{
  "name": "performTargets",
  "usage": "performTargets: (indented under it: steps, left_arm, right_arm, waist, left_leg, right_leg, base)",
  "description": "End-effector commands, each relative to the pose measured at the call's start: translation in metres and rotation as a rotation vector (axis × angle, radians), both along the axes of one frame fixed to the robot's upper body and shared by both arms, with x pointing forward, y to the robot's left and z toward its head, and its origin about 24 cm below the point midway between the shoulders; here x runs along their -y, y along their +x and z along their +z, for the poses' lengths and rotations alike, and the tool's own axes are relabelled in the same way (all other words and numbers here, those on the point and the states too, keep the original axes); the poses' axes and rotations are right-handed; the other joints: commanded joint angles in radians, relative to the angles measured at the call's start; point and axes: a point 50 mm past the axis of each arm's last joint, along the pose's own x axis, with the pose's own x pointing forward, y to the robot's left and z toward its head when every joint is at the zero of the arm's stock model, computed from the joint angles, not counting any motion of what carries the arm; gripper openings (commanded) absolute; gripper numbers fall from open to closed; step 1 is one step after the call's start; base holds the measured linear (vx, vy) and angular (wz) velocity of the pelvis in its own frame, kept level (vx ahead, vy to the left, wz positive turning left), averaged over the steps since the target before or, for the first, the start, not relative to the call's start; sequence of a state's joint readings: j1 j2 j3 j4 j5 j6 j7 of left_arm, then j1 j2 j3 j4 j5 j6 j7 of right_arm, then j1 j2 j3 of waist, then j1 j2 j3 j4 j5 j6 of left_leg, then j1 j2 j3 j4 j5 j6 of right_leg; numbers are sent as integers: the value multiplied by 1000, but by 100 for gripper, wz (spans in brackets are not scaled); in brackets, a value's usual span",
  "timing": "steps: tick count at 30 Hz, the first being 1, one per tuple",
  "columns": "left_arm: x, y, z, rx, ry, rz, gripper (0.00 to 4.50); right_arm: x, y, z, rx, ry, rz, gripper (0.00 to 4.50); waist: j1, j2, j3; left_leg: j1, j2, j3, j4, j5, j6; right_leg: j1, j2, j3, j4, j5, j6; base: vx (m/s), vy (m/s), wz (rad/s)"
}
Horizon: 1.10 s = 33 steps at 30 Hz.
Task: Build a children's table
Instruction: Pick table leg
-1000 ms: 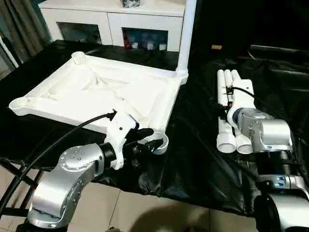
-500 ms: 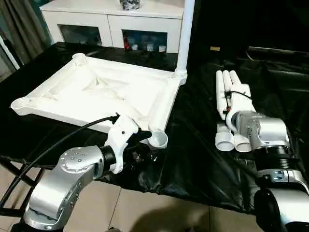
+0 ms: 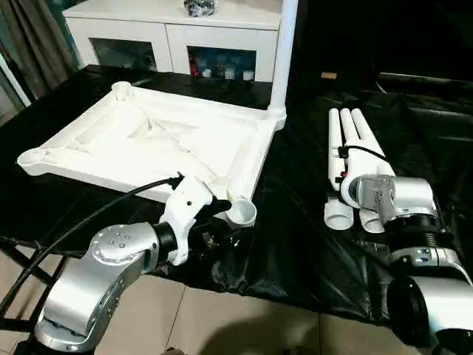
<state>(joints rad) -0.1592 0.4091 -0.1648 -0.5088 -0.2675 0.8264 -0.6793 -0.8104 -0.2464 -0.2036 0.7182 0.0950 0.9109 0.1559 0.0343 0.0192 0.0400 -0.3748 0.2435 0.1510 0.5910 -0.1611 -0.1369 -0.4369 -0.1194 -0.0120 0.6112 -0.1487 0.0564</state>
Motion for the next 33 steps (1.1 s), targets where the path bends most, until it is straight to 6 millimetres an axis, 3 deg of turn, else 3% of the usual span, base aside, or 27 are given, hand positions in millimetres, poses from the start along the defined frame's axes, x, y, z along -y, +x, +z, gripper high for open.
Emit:
performTargets:
  steps: [1,21,29,30,33]
  left_arm:
    - [1,-2,5,29,0,-6,343]
    - [0,-1,6,44,6,4,343]
    - [-1,2,7,61,17,11,343]
    - [-1,3,6,66,23,15,343]
    - [-1,4,6,82,29,27,343]
  right_arm:
    - [-4,2,0,-15,53,-5,366]
    - [9,4,-9,-69,175,-99,196]
    - [8,5,-11,-60,207,-116,187]
    - [8,4,-11,-60,213,-118,187]
    - [8,5,-11,-52,224,-123,187]
  waist:
    - [6,-17,-66]
    - [7,-24,-64]
    - [6,-23,-65]
    - [7,-19,-65]
    - [6,-22,-65]
  left_leg:
    - [-1,-60,44,-59,-298,-13]
    - [-1,-59,44,-58,-316,-15]
    - [0,-59,42,-60,-345,-19]
    - [1,-59,41,-60,-349,-20]
    - [0,-59,41,-60,-348,-19]
  right_leg:
    - [49,42,-25,-71,-341,-142]
    - [46,41,-28,-71,-351,-149]
    - [46,43,-30,-72,-354,-149]
    - [46,42,-30,-72,-355,-149]
    - [47,43,-31,-72,-350,-152]
  base:
    - [0,0,0]
    - [0,0,0]
    - [0,0,0]
    - [0,0,0]
    - [0,0,0]
